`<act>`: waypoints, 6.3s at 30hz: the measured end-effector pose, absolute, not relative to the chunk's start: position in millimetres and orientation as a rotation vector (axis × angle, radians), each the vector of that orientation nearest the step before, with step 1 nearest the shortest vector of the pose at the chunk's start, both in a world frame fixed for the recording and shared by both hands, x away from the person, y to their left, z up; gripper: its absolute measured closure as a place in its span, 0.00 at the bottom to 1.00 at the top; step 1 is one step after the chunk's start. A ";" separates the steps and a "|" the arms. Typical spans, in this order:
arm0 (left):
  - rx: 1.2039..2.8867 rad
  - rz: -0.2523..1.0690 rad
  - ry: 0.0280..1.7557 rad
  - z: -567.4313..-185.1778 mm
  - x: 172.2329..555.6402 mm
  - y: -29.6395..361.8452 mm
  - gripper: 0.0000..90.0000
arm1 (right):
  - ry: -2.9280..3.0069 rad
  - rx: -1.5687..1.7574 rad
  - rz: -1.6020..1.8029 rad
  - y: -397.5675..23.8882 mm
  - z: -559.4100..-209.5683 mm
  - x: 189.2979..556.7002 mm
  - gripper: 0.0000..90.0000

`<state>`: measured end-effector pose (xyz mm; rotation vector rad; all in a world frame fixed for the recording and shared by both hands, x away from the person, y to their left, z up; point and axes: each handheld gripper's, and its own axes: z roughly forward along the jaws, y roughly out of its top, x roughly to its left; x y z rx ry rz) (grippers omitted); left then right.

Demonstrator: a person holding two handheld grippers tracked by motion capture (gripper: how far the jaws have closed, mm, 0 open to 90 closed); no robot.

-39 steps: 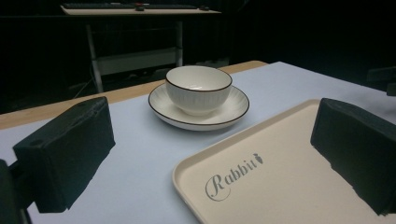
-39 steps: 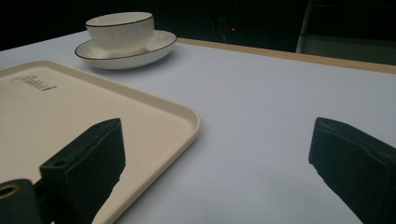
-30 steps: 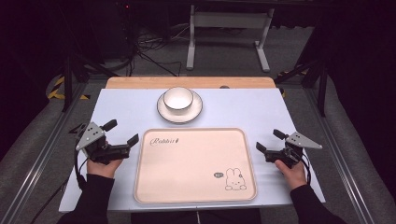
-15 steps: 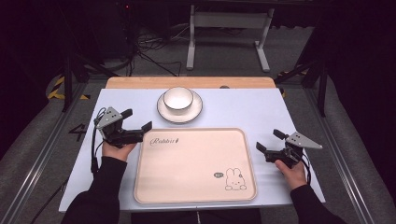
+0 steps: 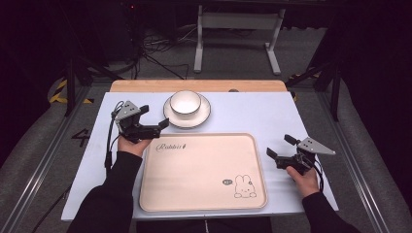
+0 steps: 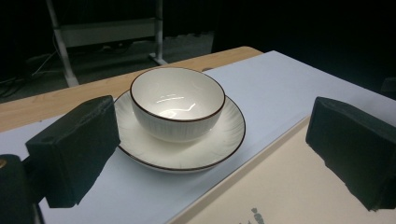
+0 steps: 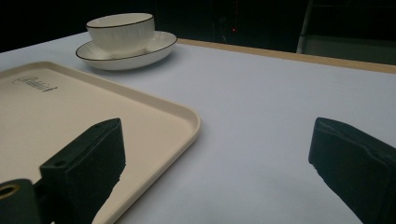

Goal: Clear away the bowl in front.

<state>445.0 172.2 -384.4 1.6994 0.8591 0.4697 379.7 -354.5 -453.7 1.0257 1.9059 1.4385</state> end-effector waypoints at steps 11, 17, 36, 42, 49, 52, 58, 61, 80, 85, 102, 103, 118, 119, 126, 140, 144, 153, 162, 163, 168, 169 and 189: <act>1.717 0.425 0.893 -378.5 471.6 163.2 0.05 | 1.906 1.024 1.440 -354.9 -453.6 379.9 0.05; 1.732 0.419 0.917 -376.0 485.8 157.5 0.04 | 1.904 1.022 1.443 -355.0 -453.7 380.1 0.05; 1.731 0.461 0.987 -364.5 521.8 142.1 0.02 | 1.904 1.024 1.445 -355.2 -453.7 380.1 0.05; 1.722 0.460 1.021 -364.5 534.9 144.8 0.03 | 1.904 1.026 1.448 -355.3 -453.7 380.0 0.05; 1.749 0.485 1.059 -366.0 546.7 139.7 0.03 | 1.905 1.027 1.449 -355.4 -453.7 380.1 0.05; 1.749 0.459 1.092 -367.9 553.9 140.4 0.04 | 1.904 1.027 1.450 -355.6 -453.7 380.0 0.05; 1.768 0.403 1.137 -374.7 564.9 138.2 0.10 | 1.906 1.029 1.453 -355.9 -453.7 380.0 0.05; 1.782 0.380 1.161 -380.3 568.6 136.6 0.13 | 1.905 1.029 1.455 -356.0 -453.7 380.1 0.05; 1.863 0.169 1.300 -405.8 587.5 129.3 0.17 | 1.903 1.030 1.457 -356.4 -453.7 380.4 0.05; 1.866 0.123 1.334 -413.1 590.8 129.3 0.19 | 1.902 1.033 1.458 -356.5 -453.7 380.3 0.05; 1.916 0.088 1.407 -427.9 595.9 123.2 0.38 | 1.900 1.037 1.460 -356.5 -453.7 380.4 0.05; 1.925 0.087 1.408 -428.4 596.1 123.3 0.42 | 1.900 1.038 1.461 -356.5 -453.7 380.4 0.05; 1.828 -0.038 1.598 -428.1 601.6 117.2 0.76 | 1.898 1.040 1.461 -356.8 -453.7 380.5 0.05; 1.824 -0.035 1.602 -428.2 601.8 116.7 0.77 | 1.898 1.042 1.462 -356.8 -453.7 380.4 0.05; 1.807 -0.008 1.626 -428.0 601.6 113.9 0.81 | 1.899 1.041 1.463 -357.0 -453.7 380.5 0.05; 1.753 0.007 1.638 -426.2 599.1 113.0 0.88 | 1.898 1.043 1.466 -357.2 -453.7 380.6 0.05; 1.772 0.044 1.624 -422.5 596.5 110.6 0.88 | 1.898 1.041 1.467 -357.4 -453.7 380.6 0.05; 1.777 0.115 1.580 -404.9 588.5 115.1 0.88 | 1.898 1.045 1.465 -357.2 -453.7 380.6 0.05; 1.802 0.150 1.512 -385.3 575.3 119.9 0.88 | 1.898 1.044 1.465 -357.0 -453.7 380.8 0.05; 1.802 0.155 1.504 -383.0 574.3 120.8 0.88 | 1.898 1.045 1.464 -356.9 -453.7 380.7 0.05; 1.791 0.149 1.489 -373.2 569.3 125.1 0.88 | 1.898 1.045 1.463 -356.9 -453.7 380.8 0.05; 1.791 0.152 1.486 -371.8 568.4 126.0 0.88 | 1.898 1.045 1.464 -356.9 -453.7 380.8 0.05; 1.924 0.135 1.337 -348.5 540.2 122.0 0.88 | 1.899 1.045 1.460 -357.0 -453.8 381.0 0.05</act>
